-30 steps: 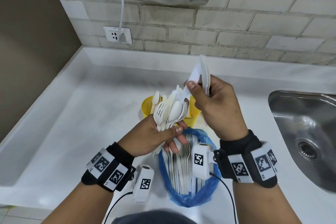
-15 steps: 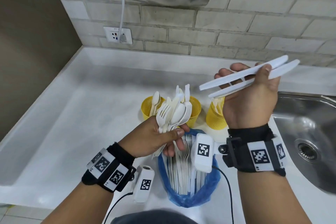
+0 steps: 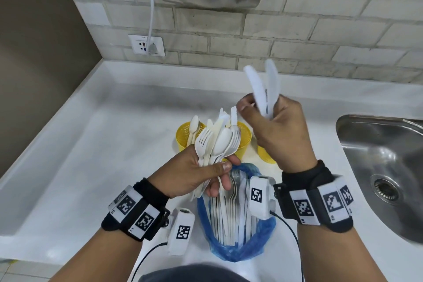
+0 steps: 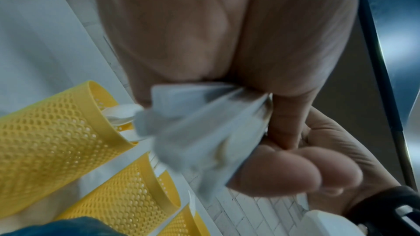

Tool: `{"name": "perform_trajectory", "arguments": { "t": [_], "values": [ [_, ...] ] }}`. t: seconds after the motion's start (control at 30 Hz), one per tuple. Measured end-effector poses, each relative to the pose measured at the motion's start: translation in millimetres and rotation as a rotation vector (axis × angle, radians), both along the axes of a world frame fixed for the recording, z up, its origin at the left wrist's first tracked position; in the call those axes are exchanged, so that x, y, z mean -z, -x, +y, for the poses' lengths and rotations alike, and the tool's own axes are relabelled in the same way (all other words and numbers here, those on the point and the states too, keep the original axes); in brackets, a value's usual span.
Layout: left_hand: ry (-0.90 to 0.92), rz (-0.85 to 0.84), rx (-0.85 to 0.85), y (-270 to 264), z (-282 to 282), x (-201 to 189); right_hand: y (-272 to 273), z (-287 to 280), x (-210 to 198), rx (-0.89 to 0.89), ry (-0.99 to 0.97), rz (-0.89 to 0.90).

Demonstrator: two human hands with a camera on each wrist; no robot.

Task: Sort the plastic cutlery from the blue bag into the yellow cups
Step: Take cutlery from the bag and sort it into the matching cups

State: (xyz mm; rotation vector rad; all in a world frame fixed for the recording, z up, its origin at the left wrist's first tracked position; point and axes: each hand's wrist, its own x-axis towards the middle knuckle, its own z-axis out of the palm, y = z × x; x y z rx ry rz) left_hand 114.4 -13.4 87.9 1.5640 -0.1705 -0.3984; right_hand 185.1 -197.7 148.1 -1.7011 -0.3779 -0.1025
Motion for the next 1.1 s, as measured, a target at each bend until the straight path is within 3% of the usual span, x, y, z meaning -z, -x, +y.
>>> {"name": "perform_trajectory", "arguments": {
  "t": [0.23,0.63,1.1],
  "values": [
    [-0.002,0.002,-0.003,0.0,1.3,-0.6,4.1,-0.2,0.7,-0.133,0.112,0.011],
    [-0.013,0.002,-0.021,-0.6,1.3,1.3,2.9,-1.5,0.0,-0.099,0.033,0.03],
    [-0.055,-0.005,-0.005,0.6,0.3,-1.8,4.7,-1.6,3.7,-0.177,0.1,0.02]
  ]
}}
